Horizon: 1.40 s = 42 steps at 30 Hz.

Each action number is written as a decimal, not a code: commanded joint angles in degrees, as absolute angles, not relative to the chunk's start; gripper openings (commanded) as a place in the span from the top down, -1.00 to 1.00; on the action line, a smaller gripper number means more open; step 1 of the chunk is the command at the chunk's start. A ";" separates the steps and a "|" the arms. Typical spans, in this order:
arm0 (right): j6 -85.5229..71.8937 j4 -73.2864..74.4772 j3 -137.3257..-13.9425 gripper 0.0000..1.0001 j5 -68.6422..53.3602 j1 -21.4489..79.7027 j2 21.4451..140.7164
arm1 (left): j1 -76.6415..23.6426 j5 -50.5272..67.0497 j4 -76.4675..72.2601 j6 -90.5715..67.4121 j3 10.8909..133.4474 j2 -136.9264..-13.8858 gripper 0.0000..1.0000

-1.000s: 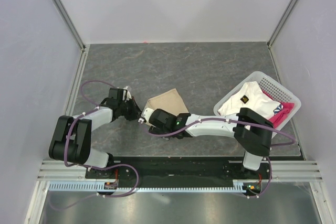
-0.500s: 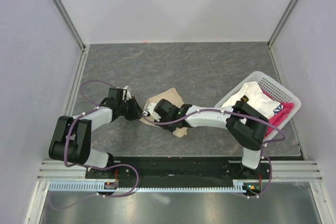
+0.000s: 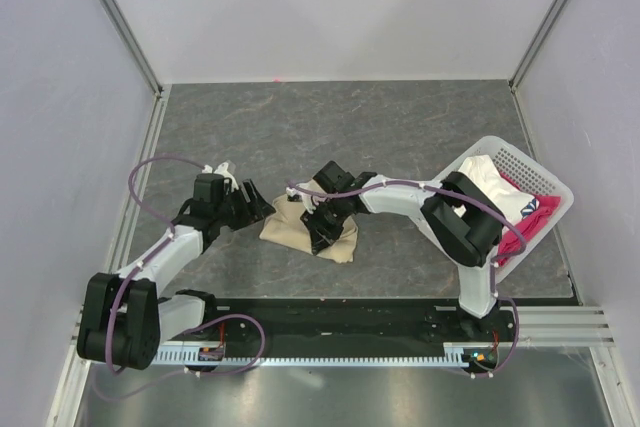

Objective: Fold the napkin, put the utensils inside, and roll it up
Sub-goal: Roll the napkin with the utensil

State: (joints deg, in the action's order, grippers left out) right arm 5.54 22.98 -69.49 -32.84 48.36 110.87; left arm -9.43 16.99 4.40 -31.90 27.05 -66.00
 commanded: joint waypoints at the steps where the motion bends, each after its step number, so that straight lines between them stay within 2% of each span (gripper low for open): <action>1: 5.19 30.84 -71.18 0.53 -48.05 46.59 116.53 | -9.32 17.13 5.10 -32.25 25.32 -64.08 -0.50; 13: 4.48 36.29 -77.07 0.52 -55.90 42.01 125.41 | -9.40 25.65 0.18 -32.96 22.76 -69.34 -0.52; 17: 3.52 36.74 -78.48 0.53 -57.22 40.78 127.26 | -9.40 27.16 0.18 -33.31 22.68 -70.84 -0.42; 23: 3.78 38.05 -80.51 0.53 -57.04 40.08 129.02 | -9.40 26.19 0.61 -33.57 23.03 -72.59 0.14; 24: 3.78 38.14 -80.77 0.53 -57.04 39.99 129.11 | -9.40 25.93 0.70 -33.57 23.03 -72.95 0.31; 26: 3.69 38.32 -81.12 0.51 -56.78 39.99 128.85 | -9.40 25.67 1.66 -33.57 23.55 -73.91 0.51; 27: 3.60 38.23 -81.47 0.45 -56.34 39.90 128.33 | -9.40 25.32 2.19 -33.57 23.73 -74.18 0.70; 30: 2.29 38.32 -82.35 0.23 -53.10 39.82 126.48 | -9.40 24.44 3.86 -33.40 24.61 -74.79 0.96; 31: 1.85 38.23 -83.14 0.17 -52.04 39.81 125.00 | -9.40 24.09 4.39 -33.31 25.13 -74.88 0.96; 32: 1.41 38.41 -83.58 0.02 -49.60 39.81 124.20 | -9.40 23.73 5.35 -33.40 25.31 -74.97 0.96; 34: 0.53 38.41 -84.90 -0.06 -47.39 39.90 121.56 | -9.40 23.12 6.06 -33.31 25.75 -75.15 0.96; 38: 0.88 38.23 -85.61 -0.35 -39.50 40.69 116.99 | -9.40 23.03 6.94 -33.22 26.45 -75.94 0.96; 41: 1.49 36.31 -84.29 -0.46 -31.32 43.93 112.34 | -9.40 23.11 7.38 -33.22 26.81 -76.38 0.96; 42: 2.02 34.38 -82.55 -0.49 -25.20 45.16 109.45 | -9.40 23.12 7.38 -33.22 26.89 -76.55 0.96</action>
